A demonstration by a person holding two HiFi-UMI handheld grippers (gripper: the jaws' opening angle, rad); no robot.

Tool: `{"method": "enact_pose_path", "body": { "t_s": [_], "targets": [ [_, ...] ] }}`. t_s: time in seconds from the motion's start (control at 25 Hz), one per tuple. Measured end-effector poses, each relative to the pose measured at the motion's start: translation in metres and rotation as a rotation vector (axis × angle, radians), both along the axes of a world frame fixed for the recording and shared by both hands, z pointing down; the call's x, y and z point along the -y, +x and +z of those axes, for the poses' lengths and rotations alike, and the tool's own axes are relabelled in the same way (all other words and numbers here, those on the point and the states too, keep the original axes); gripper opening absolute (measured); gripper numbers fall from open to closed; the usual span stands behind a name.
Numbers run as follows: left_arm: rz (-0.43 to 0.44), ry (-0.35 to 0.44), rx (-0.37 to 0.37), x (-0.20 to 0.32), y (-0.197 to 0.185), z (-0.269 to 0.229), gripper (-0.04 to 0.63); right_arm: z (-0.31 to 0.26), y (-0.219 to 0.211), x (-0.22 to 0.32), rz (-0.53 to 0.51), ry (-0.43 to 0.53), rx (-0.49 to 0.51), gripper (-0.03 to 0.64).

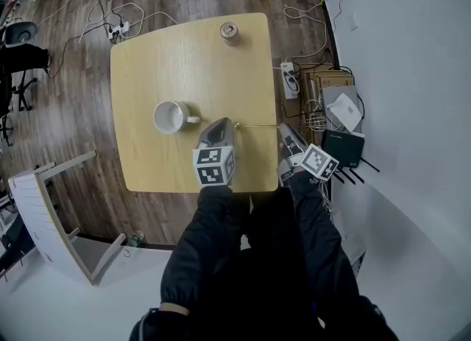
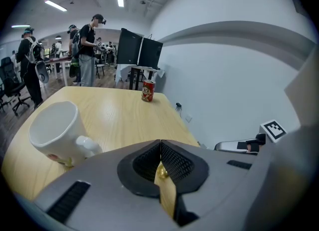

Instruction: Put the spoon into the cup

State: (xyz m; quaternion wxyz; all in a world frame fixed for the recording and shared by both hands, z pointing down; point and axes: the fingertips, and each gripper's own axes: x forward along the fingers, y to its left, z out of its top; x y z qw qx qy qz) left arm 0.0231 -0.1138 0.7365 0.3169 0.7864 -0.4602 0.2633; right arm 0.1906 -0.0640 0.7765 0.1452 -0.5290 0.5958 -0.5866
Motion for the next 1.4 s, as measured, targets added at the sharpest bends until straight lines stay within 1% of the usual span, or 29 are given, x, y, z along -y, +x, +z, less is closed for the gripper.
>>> {"method": "enact_pose_path", "body": {
  "t_s": [0.12,0.24,0.52,0.72,0.88,1.04,1.12,1.24,1.4],
  "targets": [
    [-0.004,0.009,-0.009,0.001,-0.002,-0.007,0.034,-0.024,-0.005,0.009,0.001,0.067,0.063,0.043],
    [-0.007,0.018,-0.015,0.001,-0.004,-0.017,0.034,-0.044,-0.008,0.014,0.009,0.112,0.103,0.026],
    [-0.039,0.050,-0.033,0.007,-0.014,-0.040,0.034,-0.076,-0.014,0.030,0.000,0.165,0.103,0.025],
    [-0.090,0.085,-0.042,0.014,-0.036,-0.061,0.034,-0.106,-0.030,0.048,-0.032,0.247,0.102,0.025],
    [-0.139,0.104,-0.040,0.018,-0.064,-0.076,0.034,-0.144,-0.067,0.070,-0.070,0.299,0.149,0.025],
    [-0.192,0.119,-0.032,0.021,-0.094,-0.087,0.034,-0.166,-0.103,0.089,-0.138,0.346,0.167,0.025],
    [-0.215,0.118,-0.027,0.020,-0.110,-0.086,0.034,-0.169,-0.123,0.097,-0.174,0.346,0.167,0.025],
    [-0.256,0.110,-0.017,0.016,-0.138,-0.082,0.034,-0.165,-0.154,0.105,-0.227,0.331,0.138,0.025],
    [-0.308,0.093,-0.009,0.006,-0.172,-0.076,0.034,-0.155,-0.192,0.110,-0.271,0.312,0.111,0.025]
  ]
}}
